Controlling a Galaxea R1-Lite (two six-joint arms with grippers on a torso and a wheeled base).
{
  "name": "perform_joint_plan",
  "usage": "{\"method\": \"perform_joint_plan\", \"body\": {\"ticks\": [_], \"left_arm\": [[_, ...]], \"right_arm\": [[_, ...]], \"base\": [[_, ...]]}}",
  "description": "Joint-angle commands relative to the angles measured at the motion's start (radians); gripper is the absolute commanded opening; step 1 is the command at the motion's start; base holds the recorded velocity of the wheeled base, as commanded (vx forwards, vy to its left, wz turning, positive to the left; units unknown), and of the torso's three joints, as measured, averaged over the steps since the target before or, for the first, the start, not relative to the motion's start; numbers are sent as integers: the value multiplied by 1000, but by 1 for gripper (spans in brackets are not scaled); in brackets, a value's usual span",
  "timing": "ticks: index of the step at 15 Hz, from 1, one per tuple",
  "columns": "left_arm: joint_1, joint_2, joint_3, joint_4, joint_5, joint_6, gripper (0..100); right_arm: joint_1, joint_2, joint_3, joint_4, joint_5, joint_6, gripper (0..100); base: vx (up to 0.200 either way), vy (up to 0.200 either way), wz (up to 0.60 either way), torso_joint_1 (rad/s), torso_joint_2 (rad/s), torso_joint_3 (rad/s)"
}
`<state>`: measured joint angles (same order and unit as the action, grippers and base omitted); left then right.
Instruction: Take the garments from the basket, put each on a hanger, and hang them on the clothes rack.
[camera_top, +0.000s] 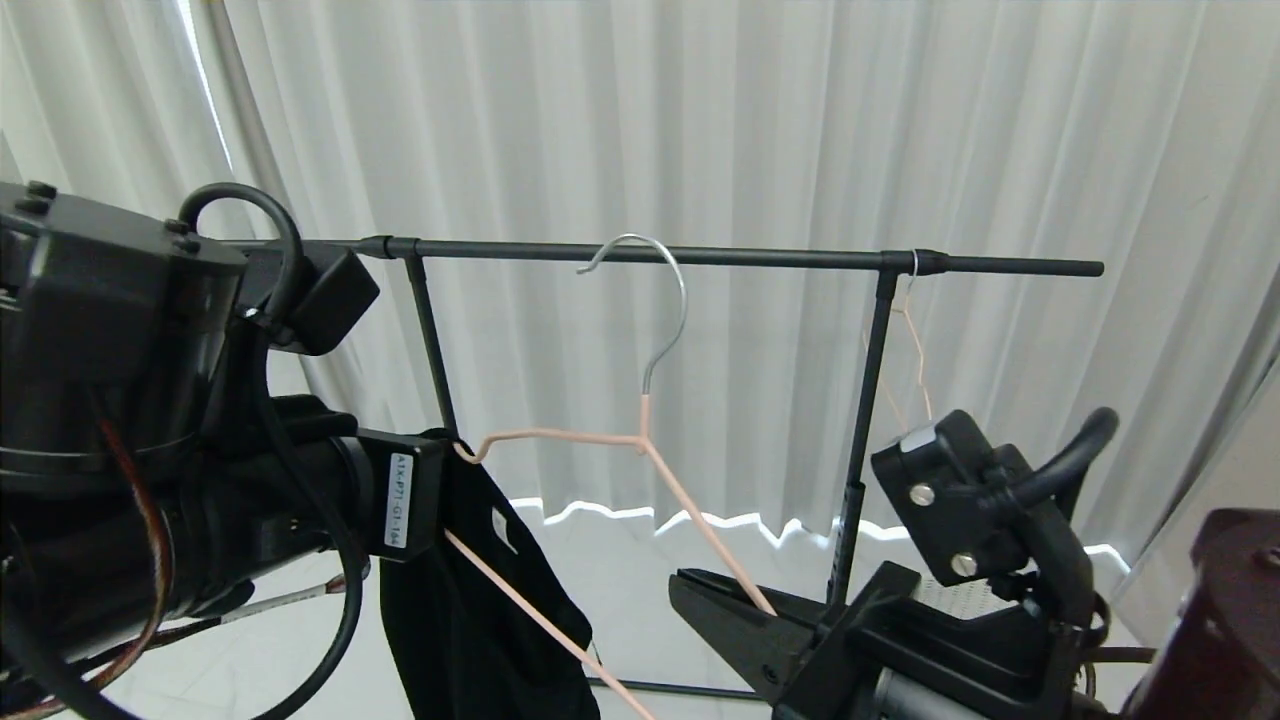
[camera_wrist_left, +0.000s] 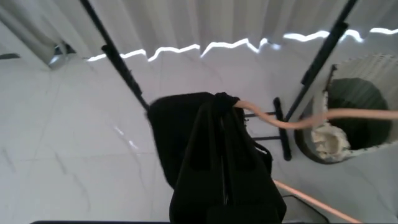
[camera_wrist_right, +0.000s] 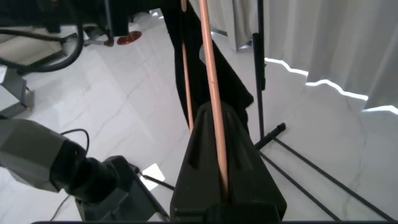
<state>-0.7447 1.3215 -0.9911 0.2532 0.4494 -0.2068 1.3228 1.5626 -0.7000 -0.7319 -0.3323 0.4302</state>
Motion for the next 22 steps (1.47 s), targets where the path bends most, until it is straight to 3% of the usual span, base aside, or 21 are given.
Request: {"method": "perform_joint_plan", "body": {"ticks": [1, 8, 14, 15, 20, 22], "left_arm": [[-59, -16, -15, 0, 0, -20, 0], [-229, -34, -77, 0, 0, -37, 0], [-245, -45, -70, 1, 0, -37, 0], [-245, -47, -70, 1, 0, -37, 100], [-259, -61, -49, 1, 0, -37, 100], [-265, -116, 38, 1, 0, -26, 100]], "right_arm": [[0, 80, -38, -18, -2, -4, 0], [0, 145, -82, -24, -5, -71, 0], [0, 142, -78, -66, -79, -145, 0], [0, 142, -78, -70, -83, -165, 0], [-7, 145, -79, -139, -137, -246, 0], [-14, 139, -70, -173, -188, -280, 0]], "base": [[0, 0, 0, 0, 0, 0], [0, 0, 0, 0, 0, 0], [0, 0, 0, 0, 0, 0], [0, 0, 0, 0, 0, 0], [0, 0, 0, 0, 0, 0], [0, 0, 0, 0, 0, 0]]}}
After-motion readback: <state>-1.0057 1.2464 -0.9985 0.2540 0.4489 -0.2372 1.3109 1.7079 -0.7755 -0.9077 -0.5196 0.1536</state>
